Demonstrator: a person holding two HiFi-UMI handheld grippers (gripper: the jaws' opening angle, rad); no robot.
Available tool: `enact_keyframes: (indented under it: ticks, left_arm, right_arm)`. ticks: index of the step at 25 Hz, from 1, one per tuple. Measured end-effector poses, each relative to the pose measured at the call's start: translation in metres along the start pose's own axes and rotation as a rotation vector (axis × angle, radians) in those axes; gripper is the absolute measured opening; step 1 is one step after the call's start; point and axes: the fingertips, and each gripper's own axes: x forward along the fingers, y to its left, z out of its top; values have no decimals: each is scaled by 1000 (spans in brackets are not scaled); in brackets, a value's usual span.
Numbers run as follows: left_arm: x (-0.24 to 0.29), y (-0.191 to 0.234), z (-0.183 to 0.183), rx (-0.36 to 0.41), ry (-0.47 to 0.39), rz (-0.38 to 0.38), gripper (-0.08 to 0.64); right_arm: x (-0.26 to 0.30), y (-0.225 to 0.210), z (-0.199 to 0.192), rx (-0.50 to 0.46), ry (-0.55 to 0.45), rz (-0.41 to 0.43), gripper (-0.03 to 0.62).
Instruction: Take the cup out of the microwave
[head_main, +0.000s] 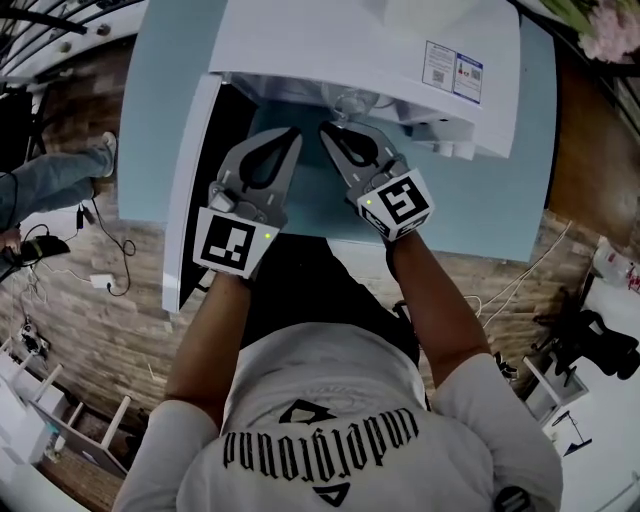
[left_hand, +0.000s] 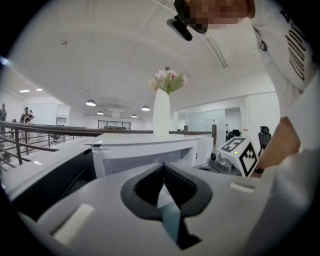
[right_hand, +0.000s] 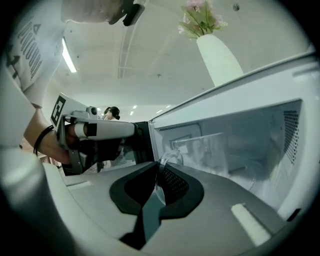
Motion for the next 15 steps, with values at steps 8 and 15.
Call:
enact_keyframes:
  ticks: [8, 15]
  left_arm:
    - [-16, -13, 22, 15, -30, -8, 51]
    - [-25, -27, 46, 1, -55, -38, 51]
  right_arm:
    - [-27, 29, 7, 22, -2, 8, 15]
    - [-51, 52, 31, 33, -20, 27, 17]
